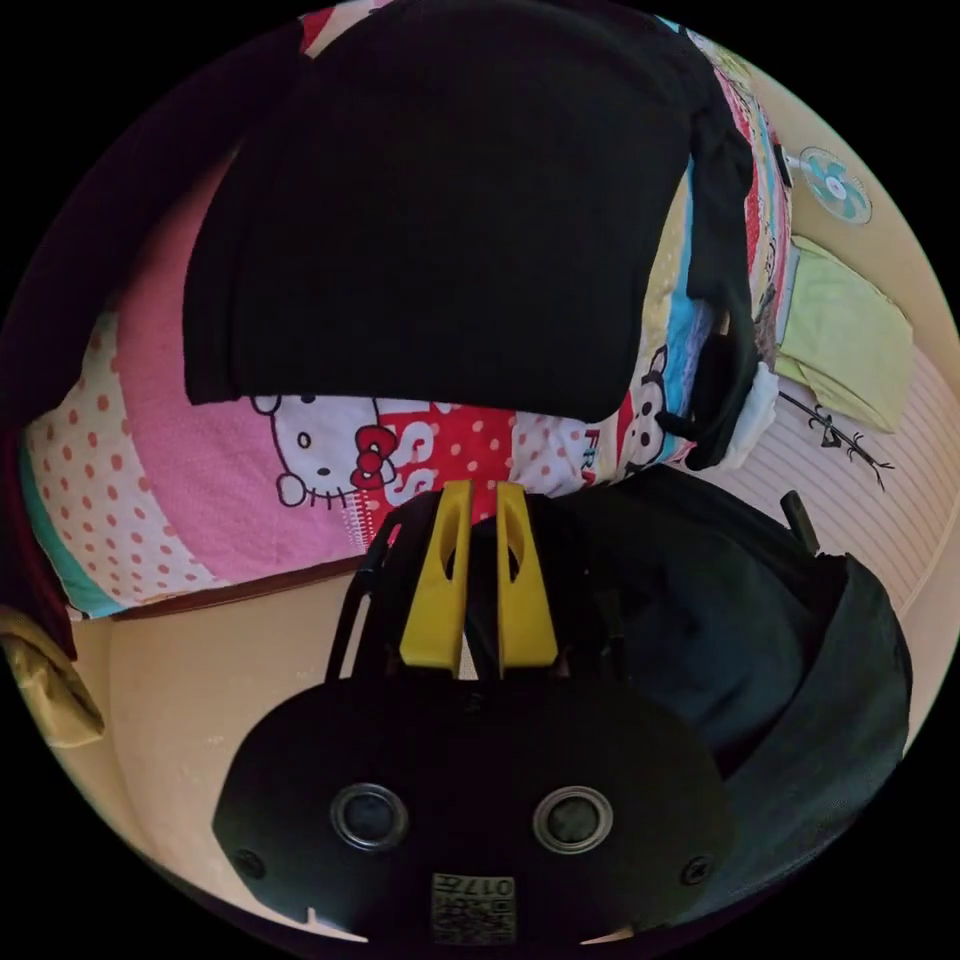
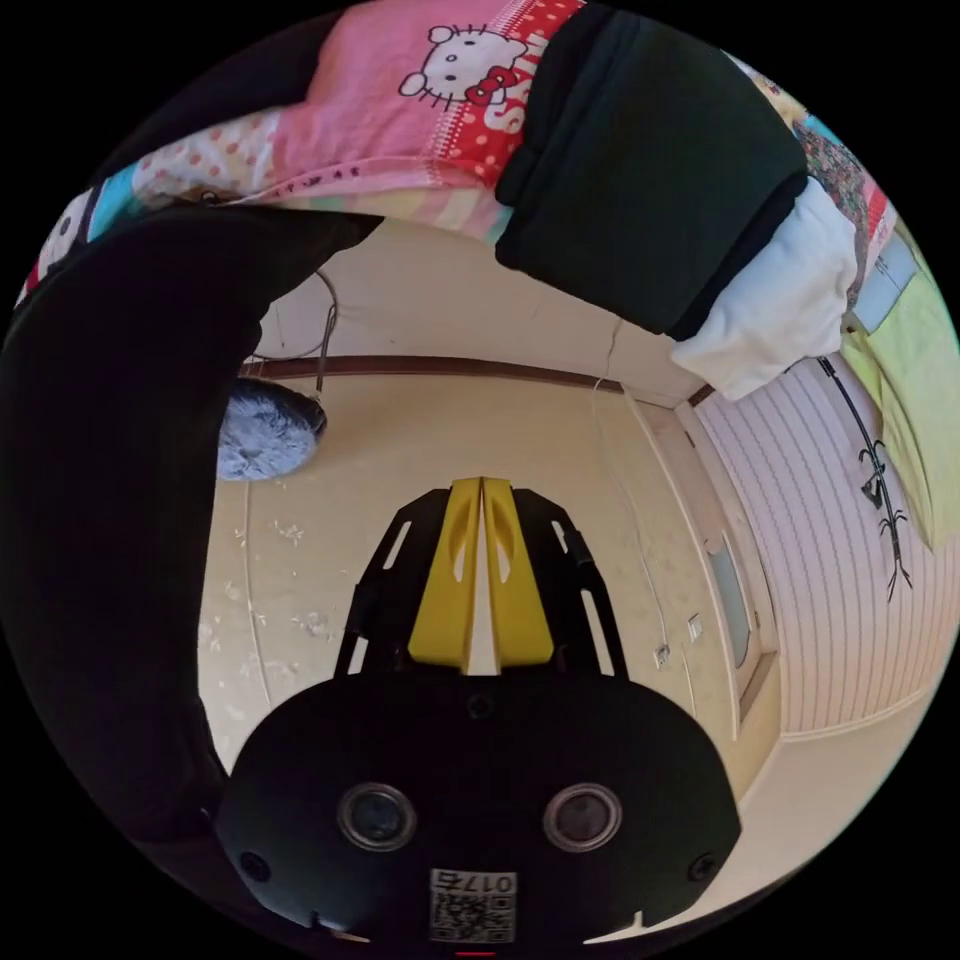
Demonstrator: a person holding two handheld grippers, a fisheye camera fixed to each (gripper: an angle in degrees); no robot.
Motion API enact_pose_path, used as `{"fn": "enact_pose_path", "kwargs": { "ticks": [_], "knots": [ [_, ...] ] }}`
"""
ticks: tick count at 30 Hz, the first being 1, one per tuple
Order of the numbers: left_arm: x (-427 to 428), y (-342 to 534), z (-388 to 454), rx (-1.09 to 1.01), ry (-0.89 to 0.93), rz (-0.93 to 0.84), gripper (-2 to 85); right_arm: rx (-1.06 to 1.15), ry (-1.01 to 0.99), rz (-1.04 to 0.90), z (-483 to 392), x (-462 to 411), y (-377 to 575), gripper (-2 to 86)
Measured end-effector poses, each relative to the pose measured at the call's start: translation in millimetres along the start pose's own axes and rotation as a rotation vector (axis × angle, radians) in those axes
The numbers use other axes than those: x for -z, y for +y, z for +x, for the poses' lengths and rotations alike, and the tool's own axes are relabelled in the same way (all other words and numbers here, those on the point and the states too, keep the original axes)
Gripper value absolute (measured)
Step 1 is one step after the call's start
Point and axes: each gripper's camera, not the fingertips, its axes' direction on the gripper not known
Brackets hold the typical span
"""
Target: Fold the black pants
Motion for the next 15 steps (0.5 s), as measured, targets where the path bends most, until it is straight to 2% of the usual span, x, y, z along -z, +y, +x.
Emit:
{"fn": "enact_pose_path", "kwargs": {
  "ticks": [4, 6, 8, 10, 12, 15],
  "knots": [
    [31.8, 35.7, -8.1, -0.018, 0.055, 0.209, 5.9, -0.035, -0.207, 0.042, 10.7, -21.1, 19.8, 0.4],
    [42.2, 42.4, -12.5, -0.025, 0.060, 0.249, 6.4, -0.062, -0.289, 0.066, 14.6, -26.9, 24.8, 0.4],
    [53.1, 50.9, -23.7, 0.045, 0.005, 0.310, 7.1, -0.090, -0.289, 0.064, 14.3, -33.1, 26.1, 0.3],
    [71.9, 76.8, -50.4, 0.278, -0.095, 0.458, 7.8, -0.084, -0.267, 0.061, 12.0, -35.0, 24.5, 0.3],
    [77.1, 90.0, -68.0, 0.363, -0.057, 0.506, 9.9, -0.094, -0.252, 0.071, 14.7, -34.6, 22.9, 0.3],
    [62.4, 90.0, -94.3, 0.357, 0.094, 0.445, 15.8, -0.104, -0.282, 0.125, 29.3, -30.2, 21.2, 0.3]
  ]
}}
